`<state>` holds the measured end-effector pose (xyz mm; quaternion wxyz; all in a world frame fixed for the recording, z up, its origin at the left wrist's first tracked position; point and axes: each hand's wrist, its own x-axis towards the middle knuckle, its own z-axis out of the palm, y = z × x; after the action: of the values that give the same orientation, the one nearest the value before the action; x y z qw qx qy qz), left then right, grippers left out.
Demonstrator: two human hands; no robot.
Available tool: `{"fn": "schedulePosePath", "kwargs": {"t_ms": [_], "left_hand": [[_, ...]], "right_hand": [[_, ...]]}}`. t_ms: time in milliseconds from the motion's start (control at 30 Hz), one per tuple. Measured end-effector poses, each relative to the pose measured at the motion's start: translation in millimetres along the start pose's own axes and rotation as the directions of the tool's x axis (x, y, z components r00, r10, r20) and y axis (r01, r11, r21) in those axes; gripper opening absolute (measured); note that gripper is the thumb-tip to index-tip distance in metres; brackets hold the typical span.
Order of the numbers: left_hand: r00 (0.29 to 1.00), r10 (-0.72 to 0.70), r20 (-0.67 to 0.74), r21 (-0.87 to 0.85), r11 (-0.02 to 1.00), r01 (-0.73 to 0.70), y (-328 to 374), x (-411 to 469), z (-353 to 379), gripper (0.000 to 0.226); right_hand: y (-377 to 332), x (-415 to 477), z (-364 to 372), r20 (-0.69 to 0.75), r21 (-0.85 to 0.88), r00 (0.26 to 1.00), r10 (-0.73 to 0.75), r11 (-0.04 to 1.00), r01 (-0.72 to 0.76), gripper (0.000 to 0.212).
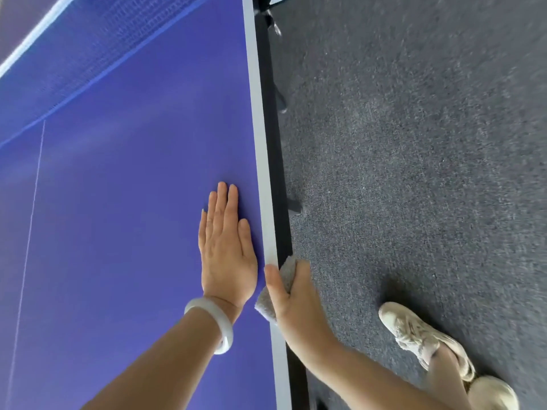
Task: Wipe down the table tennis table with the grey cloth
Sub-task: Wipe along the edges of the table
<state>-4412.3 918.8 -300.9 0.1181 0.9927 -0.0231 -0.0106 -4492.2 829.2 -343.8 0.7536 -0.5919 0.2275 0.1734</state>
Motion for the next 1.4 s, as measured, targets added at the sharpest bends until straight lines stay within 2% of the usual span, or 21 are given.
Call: {"fn": "schedulePosePath", "kwargs": {"t_ms": [67,167,300,367,433,500,633,733,900,1033,1200,1267,1333,1400], "left_hand": [[1.0,-0.007,0.004,-0.016,1.0,0.008,0,-1,0,0.054],[1.0,-0.001,-0.002,-0.046,0.999,0.0,-1,-2,-1,0.051],[0.999,0.012,-0.036,-0.046,0.999,-0.013,-3,-4,0,0.05],[0.999,0.012,-0.044,-0.045,0.999,-0.014,-4,-3,1,0.049],[0.999,0.006,-0.049,-0.067,0.998,-0.009,-3,-2,1,0.047],[0.998,-0.014,-0.062,-0.133,0.991,0.005,-2,-4,-1,0.044],[0.985,-0.107,-0.133,-0.298,0.953,0.063,2,-30,-6,0.036],[0.996,-0.052,-0.067,-0.244,0.969,0.034,0,-98,-7,0.037],[0.996,0.031,0.083,-0.01,0.999,-0.03,-25,-219,-11,0.053],[0.997,0.04,0.07,0.052,0.998,-0.044,-24,-228,-6,0.054],[0.997,0.056,0.059,0.046,0.997,-0.059,-25,-228,-6,0.054],[0.997,0.05,0.059,0.036,0.998,-0.053,-25,-228,-6,0.054],[0.997,0.056,0.058,0.032,0.998,-0.058,-25,-228,-7,0.054],[0.996,0.071,0.053,0.036,0.997,-0.073,-26,-227,-7,0.054]], "right_hand": [[-17,31,3,-0.045,0.031,0.999,-0.02,0.999,0.021,0.038],[-41,71,3,-0.057,0.12,0.998,0.029,0.992,-0.022,0.037],[-14,33,-4,0.121,0.317,0.987,-0.107,0.946,0.064,0.043],[13,-12,-9,0.216,0.36,0.969,-0.116,0.933,0.032,0.049],[33,-37,-12,0.267,0.314,0.961,-0.076,0.949,-0.012,0.049],[41,-40,-12,0.235,0.221,0.971,-0.034,0.975,-0.019,0.048],[37,-36,-13,0.228,0.161,0.974,-0.002,0.986,-0.036,0.039],[42,-35,-13,0.201,0.131,0.98,0.019,0.99,-0.046,0.03],[39,-33,-13,0.21,0.105,0.978,-0.003,0.994,-0.019,0.034],[40,-32,-11,0.195,0.083,0.979,-0.053,0.996,0.038,0.052],[43,-50,-9,0.138,0.114,0.99,0.002,0.993,-0.018,0.042],[64,-81,-4,0.093,0.156,0.995,-0.024,0.988,0.009,0.04],[96,-124,-3,0.04,0.091,0.997,-0.059,0.994,0.055,0.043],[120,-159,-6,0.064,0.07,0.997,-0.053,0.996,0.049,0.043]]}}
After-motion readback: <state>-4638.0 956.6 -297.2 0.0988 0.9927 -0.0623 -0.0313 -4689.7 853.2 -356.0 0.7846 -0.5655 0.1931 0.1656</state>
